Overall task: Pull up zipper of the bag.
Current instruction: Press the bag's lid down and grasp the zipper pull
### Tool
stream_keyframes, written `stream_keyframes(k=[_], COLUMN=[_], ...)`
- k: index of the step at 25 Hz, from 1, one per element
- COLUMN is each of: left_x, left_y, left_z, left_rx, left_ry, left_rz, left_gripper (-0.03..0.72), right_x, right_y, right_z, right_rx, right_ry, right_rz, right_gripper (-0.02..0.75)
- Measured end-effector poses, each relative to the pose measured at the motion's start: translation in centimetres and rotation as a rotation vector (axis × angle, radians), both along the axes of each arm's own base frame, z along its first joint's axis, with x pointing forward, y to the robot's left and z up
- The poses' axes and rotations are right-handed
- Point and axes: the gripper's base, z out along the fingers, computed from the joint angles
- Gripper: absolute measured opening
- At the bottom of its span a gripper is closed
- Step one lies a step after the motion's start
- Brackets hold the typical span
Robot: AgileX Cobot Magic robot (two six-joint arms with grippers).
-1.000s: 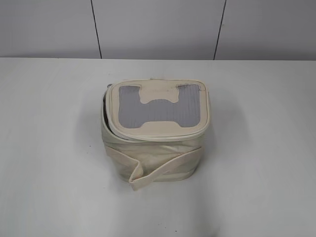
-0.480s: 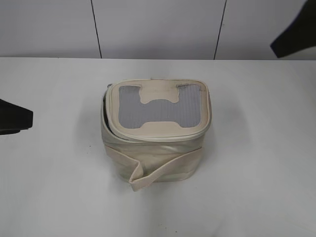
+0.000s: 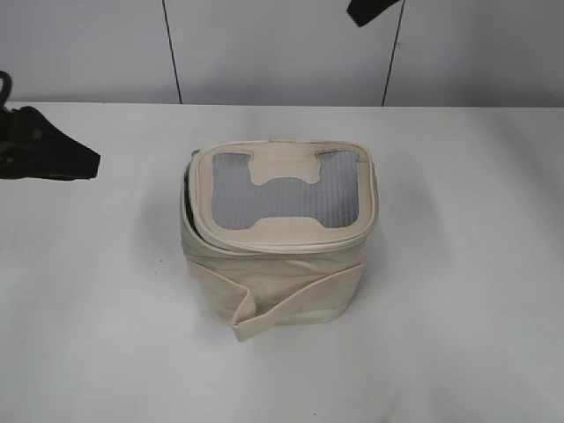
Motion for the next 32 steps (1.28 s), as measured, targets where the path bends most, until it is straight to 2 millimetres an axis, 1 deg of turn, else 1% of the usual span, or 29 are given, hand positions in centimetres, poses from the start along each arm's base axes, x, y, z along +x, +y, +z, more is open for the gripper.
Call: stream_keyframes(k=[1, 3, 6, 8, 11, 14, 18, 22, 28, 32], left_x=[0.8, 2.2, 3.7, 4.1, 4.3, 4.4, 4.4, 4.4, 4.4, 4.3], left_y=[-0.1, -0.2, -0.2, -0.2, -0.3, -0.5, -0.6, -0.6, -0.8, -0.8], left_z=[-0.5, -1.5, -2.8, -3.4, -3.4, -3.2, -3.2, -3.1, -3.0, -3.0], left_rx=[0.004, 0.010, 0.022, 0.021, -0.007, -0.038, -0.054, -0.060, -0.087, -0.093], left_ry=[0.015, 0.047, 0.077, 0.096, 0.104, 0.108, 0.111, 0.114, 0.121, 0.126], left_rz=[-0.005, -0.008, 0.002, 0.003, 0.020, 0.036, 0.041, 0.038, 0.045, 0.038], left_gripper=[0.284, 0.284, 0.284, 0.286, 0.286, 0.286, 0.287, 0.287, 0.288, 0.289], right_x=[0.4, 0.6, 0.1, -0.5, -2.0, -2.9, -3.0, -2.7, -2.9, -3.1], right_y=[0.9, 2.9, 5.4, 6.9, 9.1, 10.4, 11.2, 11.3, 11.2, 11.6], right_z=[-0.7, -1.8, -3.4, -3.9, -4.0, -4.0, -5.0, -6.4, -8.8, -9.3], right_rx=[-0.013, -0.034, -0.058, -0.065, -0.068, -0.083, -0.100, -0.126, -0.157, -0.130], right_ry=[0.001, 0.000, 0.026, 0.034, 0.034, 0.026, 0.040, 0.066, 0.136, 0.157], right_rz=[0.016, 0.055, 0.112, 0.148, 0.203, 0.239, 0.254, 0.254, 0.266, 0.300], right_gripper=[0.482, 0.482, 0.482, 0.481, 0.474, 0.470, 0.464, 0.449, 0.442, 0.442])
